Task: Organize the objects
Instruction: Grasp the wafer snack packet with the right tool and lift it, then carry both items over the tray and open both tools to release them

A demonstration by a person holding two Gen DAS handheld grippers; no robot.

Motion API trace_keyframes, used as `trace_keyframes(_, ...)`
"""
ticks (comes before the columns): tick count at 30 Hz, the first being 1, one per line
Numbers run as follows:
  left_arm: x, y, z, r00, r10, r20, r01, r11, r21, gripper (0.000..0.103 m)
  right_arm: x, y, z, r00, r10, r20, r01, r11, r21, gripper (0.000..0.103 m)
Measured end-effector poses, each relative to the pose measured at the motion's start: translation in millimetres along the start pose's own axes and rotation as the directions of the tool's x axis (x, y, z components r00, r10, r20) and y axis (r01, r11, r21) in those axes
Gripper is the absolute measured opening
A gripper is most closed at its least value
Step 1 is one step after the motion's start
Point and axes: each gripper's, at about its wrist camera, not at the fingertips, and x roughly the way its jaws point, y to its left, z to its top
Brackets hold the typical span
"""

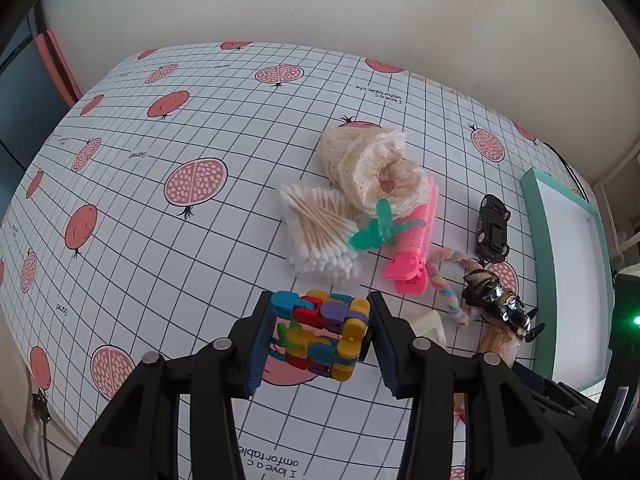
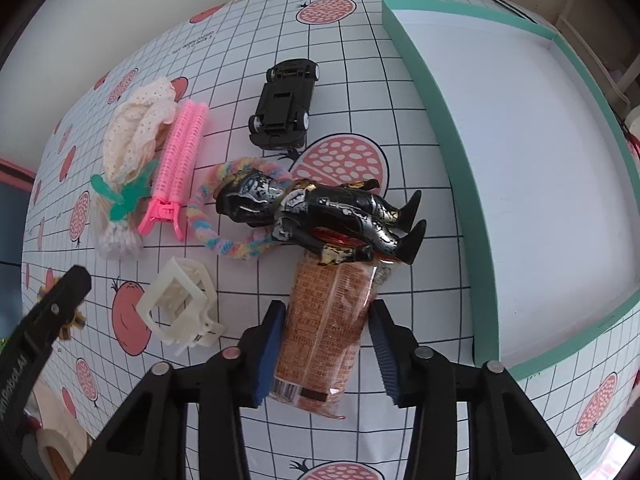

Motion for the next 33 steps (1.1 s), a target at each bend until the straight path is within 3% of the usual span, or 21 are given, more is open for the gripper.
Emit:
trace_keyframes(13, -5, -33, 2, 0.999, -0.007, -0.031, 0.008, 0.999, 0.037, 0.048, -10, -42, -10, 0.991, 0.133, -0.028, -0.133, 0.991, -0.017, 0.039)
trace_keyframes(21, -23, -80, 18, 0.999, -0.035, -0.002, 0.035, 0.995, 0.097, 0.048, -70, -84, -4, 0.977, 0.197, 0.076, -0.195, 0.980, -0.030, 0.039)
trace_keyframes(23, -27, -96, 22, 0.999, -0.046, 0.004, 0.045, 0.992, 0.119, 0.048, -89, -92, 13, 0.974, 0.204, 0.099, -0.203, 0.979, -0.026, 0.039)
trace_keyframes(27, -35, -132, 31, 0.995, -0.097, 0.014, 0.094, 0.983, 0.161, 0.048, -120, -115, 23, 0.975, 0.166, 0.147, -0.164, 0.986, -0.023, 0.039)
trace_keyframes(33, -37, -189, 43, 0.989, -0.145, 0.019, 0.136, 0.963, 0.233, 0.048, -128, -161, 62, 0.977, 0.101, 0.189, -0.103, 0.995, 0.000, 0.039)
